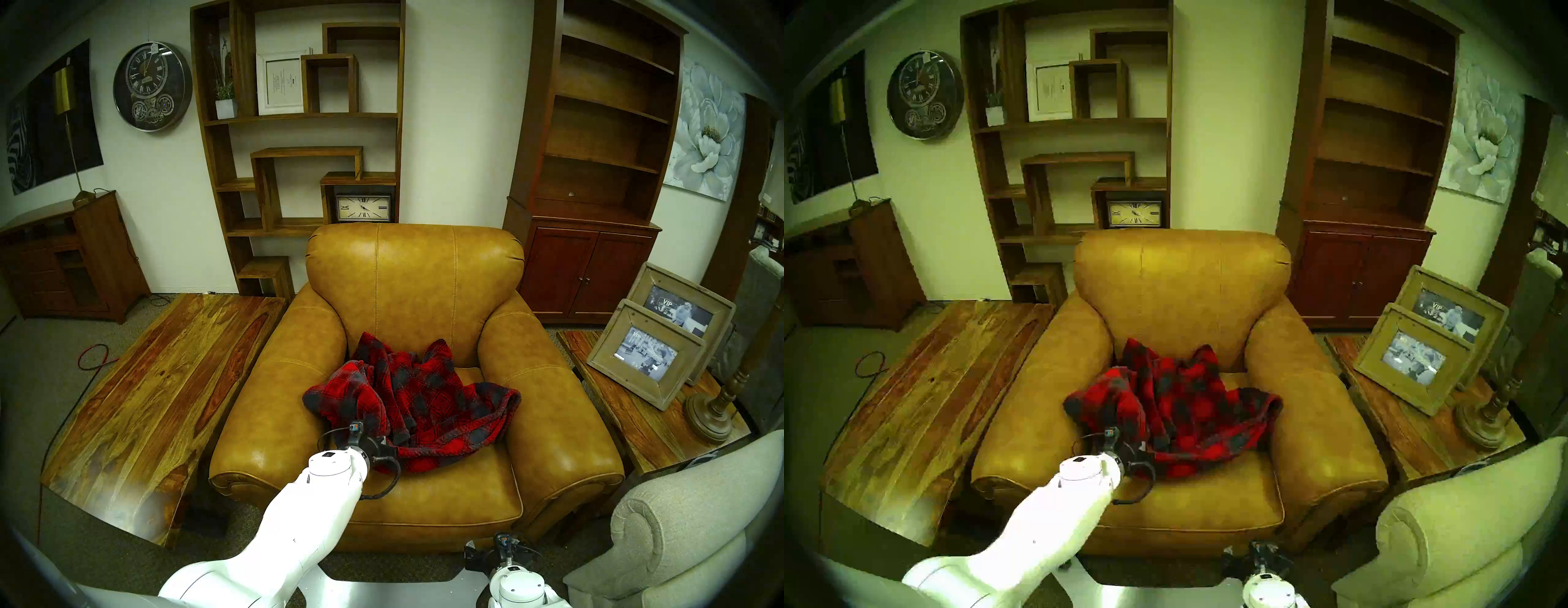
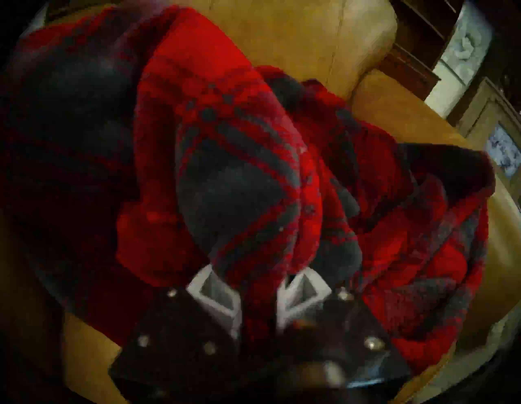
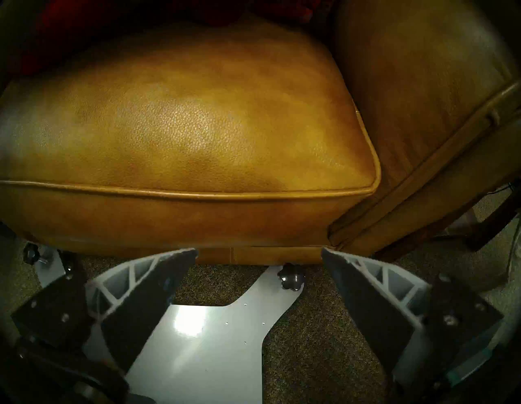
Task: Move the blanket from sofa and drape it over the sofa arm
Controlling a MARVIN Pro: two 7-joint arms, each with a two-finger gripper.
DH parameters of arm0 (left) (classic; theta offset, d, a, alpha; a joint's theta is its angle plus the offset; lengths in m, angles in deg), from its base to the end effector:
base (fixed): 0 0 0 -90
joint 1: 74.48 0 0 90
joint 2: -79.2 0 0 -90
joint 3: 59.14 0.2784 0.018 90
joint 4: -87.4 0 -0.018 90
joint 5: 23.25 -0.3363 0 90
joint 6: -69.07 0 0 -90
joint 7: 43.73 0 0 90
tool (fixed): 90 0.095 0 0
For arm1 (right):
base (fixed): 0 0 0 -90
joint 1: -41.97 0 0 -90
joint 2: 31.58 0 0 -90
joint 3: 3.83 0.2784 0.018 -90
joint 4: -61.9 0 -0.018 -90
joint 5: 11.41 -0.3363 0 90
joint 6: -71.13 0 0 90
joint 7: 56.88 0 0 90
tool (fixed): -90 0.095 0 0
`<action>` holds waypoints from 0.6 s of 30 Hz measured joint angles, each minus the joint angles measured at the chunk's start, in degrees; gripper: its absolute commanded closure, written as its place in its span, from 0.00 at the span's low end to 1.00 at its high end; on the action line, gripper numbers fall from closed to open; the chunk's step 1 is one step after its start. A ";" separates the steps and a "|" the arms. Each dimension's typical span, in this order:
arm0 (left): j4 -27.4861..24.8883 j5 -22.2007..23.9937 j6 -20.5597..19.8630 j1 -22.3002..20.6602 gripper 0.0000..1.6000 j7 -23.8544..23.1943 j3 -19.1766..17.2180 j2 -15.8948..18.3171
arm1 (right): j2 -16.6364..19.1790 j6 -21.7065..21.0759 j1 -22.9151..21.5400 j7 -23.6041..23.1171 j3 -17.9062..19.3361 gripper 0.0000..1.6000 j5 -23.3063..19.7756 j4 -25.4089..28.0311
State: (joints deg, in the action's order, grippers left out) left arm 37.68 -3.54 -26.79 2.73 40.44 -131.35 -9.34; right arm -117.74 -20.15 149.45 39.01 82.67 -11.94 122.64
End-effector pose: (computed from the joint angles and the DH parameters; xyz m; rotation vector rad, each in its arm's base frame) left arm 0.4314 -0.0982 -0.4942 2.4904 -0.0939 1.2836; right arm 0.2140 -0.0202 -0.5983 2.8316 0.0670 1.0895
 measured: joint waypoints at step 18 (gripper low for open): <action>-12.01 -4.21 1.22 -0.15 1.00 -8.04 -3.04 10.73 | 0.00 0.00 -0.10 0.00 -0.02 0.00 -0.07 -0.26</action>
State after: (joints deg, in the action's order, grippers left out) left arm 25.67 -7.75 -25.57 2.58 32.39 -134.39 1.40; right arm -117.74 -20.15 149.34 39.01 82.65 -12.01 122.38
